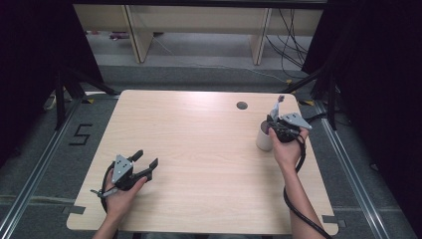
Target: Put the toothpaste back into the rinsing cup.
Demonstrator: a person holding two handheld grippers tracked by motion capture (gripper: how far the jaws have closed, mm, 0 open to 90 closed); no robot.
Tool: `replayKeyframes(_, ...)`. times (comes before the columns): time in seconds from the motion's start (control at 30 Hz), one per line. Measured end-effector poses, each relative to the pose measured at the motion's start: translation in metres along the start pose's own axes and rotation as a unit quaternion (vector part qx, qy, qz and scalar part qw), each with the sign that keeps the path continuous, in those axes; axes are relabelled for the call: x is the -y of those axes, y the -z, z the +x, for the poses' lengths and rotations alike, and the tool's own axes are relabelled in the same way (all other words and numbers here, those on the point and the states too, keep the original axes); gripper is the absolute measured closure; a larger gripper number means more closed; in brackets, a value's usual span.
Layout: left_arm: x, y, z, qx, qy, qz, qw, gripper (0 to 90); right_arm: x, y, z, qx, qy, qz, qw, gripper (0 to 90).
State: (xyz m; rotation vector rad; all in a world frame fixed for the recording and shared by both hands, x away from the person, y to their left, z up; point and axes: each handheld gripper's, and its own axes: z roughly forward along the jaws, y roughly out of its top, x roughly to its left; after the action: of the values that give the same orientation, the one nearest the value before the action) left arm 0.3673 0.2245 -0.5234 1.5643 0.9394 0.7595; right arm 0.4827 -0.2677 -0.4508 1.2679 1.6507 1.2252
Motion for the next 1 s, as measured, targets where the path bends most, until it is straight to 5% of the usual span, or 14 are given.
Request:
replayKeyframes(0.47, 0.0, 0.0001, -0.0005, 0.002, 0.0, 0.0, 1.0, 32.3, -0.0013, 0.0043, -0.0022, 0.006, 0.017, 0.001, 0.9998, 72.1)
replayKeyframes(0.6, 0.0, 0.0, -0.0005, 0.002, 0.0, 0.0, 1.0, 32.3, -0.0007, 0.0054, -0.0009, 0.002, 0.0, 0.005, 1.0, 71.3)
replayKeyframes(0.83, 0.0, 0.0001, -0.0005, 0.002, 0.0, 0.001, 1.0, 32.3, -0.0012, 0.0039, -0.0034, 0.002, 0.014, 0.001, 0.9999, 70.2)
replayKeyframes(1.0, 0.0, 0.0001, -0.0005, 0.002, 0.0, 0.0, 1.0, 32.3, -0.0008, 0.0047, -0.0008, 0.001, -0.001, 0.009, 1.0, 69.6)
